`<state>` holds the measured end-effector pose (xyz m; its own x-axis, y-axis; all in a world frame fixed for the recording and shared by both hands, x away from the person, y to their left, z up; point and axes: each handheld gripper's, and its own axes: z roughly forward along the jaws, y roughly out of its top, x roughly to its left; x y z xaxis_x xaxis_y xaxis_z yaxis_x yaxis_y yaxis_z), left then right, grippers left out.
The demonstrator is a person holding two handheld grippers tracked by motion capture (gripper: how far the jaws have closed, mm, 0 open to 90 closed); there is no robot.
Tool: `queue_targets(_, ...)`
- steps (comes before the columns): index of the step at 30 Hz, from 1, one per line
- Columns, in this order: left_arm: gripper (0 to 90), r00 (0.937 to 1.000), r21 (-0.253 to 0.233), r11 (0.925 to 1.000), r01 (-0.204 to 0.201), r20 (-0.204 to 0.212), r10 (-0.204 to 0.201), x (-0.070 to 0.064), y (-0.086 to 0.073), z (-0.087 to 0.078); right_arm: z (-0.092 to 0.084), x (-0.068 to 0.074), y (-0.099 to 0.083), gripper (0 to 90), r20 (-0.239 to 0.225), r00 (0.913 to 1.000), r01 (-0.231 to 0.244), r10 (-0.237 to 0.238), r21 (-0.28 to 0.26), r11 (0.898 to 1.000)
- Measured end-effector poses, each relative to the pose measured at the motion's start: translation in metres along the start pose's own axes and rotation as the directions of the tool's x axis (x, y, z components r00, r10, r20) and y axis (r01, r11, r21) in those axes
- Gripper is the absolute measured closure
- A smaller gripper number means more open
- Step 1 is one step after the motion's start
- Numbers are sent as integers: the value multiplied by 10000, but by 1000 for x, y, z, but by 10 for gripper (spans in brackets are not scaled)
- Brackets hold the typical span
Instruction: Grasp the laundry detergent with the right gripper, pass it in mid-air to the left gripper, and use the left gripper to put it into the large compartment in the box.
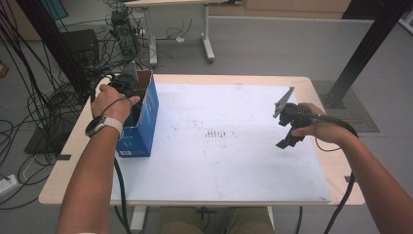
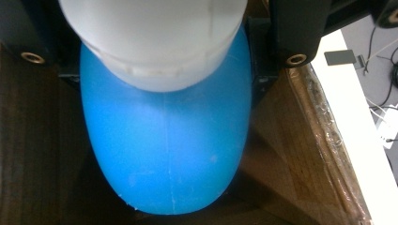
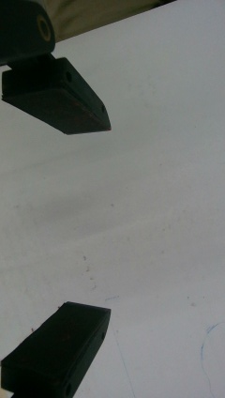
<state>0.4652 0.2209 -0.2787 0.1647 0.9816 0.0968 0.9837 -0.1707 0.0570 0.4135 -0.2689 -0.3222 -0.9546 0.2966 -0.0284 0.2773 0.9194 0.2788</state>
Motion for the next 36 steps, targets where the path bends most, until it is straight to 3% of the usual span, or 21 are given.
queue_targets(16, 353, 9998, -157, 9997, -178, 129, 180, 1, -1, 0, 3, 1, -1, 96, -71, 10000, -10, 11, 68, 10000)
queue_targets(20, 308, 9993, -223, 9995, -203, 298, 210, 1, -1, 1, 3, 1, 0, 96, -72, 10000, -14, 14, 70, 10000)
queue_targets(29, 282, 9982, -516, 9984, -234, 548, 263, 3, -4, -2, 5, 2, -1, 95, -128, 9999, -76, 78, 117, 9999)
queue_targets(36, 276, 9975, -787, 9959, -453, 506, 493, 2, -7, -9, 4, 3, 1, 95, -135, 9999, -24, 25, 129, 9999)
